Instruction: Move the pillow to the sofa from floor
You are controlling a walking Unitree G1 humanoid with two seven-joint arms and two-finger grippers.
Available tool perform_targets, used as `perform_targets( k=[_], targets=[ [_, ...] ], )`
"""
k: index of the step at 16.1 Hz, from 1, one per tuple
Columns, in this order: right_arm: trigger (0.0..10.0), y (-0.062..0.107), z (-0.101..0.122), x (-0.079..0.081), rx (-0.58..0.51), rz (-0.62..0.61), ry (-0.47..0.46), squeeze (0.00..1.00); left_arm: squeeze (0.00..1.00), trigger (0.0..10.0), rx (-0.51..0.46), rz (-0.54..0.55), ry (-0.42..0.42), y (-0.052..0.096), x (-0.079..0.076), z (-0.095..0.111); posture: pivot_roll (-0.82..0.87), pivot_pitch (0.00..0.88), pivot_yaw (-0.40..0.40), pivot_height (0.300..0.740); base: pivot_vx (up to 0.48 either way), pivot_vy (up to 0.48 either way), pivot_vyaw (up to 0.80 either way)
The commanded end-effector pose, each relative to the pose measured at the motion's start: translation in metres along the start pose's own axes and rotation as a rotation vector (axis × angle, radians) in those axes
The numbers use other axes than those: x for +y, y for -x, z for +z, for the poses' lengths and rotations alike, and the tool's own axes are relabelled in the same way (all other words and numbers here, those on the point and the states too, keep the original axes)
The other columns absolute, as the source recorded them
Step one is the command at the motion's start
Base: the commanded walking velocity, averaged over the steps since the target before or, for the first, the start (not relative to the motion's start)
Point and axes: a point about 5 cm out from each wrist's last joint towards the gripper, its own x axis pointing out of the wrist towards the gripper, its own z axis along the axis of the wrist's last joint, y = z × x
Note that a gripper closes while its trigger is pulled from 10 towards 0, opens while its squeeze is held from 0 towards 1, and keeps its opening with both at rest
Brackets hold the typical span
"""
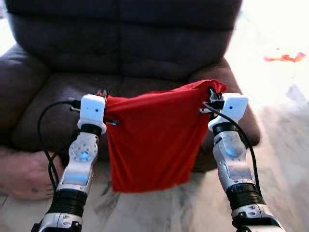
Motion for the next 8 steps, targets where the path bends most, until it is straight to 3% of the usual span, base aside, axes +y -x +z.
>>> perform_targets(
  k=[1,4,6,8],
  targets=[
    [10.0,-0.011,0.031,0.000,-0.125,-0.009,-0.001,0.00,0.00,10.0,-0.096,0.020,0.006,-0.011,0.004,0.023,0.09,0.057,-0.058,0.740,0.356,0.000,0.00],
    [10.0,-0.013,0.038,0.000,-0.140,-0.013,0.005,0.00,0.00,10.0,-0.136,0.000,0.016,-0.016,0.001,0.036,0.09,0.058,-0.057,0.740,0.355,0.000,0.00],
    [10.0,-0.014,0.040,0.000,-0.149,-0.011,-0.006,0.00,0.00,10.0,-0.149,-0.010,0.017,-0.019,0.001,0.041,0.09,0.057,-0.057,0.740,0.356,0.000,-0.80],
    [10.0,-0.014,0.040,0.002,-0.153,-0.008,-0.006,0.00,0.00,10.0,-0.152,-0.011,0.018,-0.019,0.001,0.042,0.10,0.056,-0.057,0.740,0.358,0.000,0.00]
  ],
)
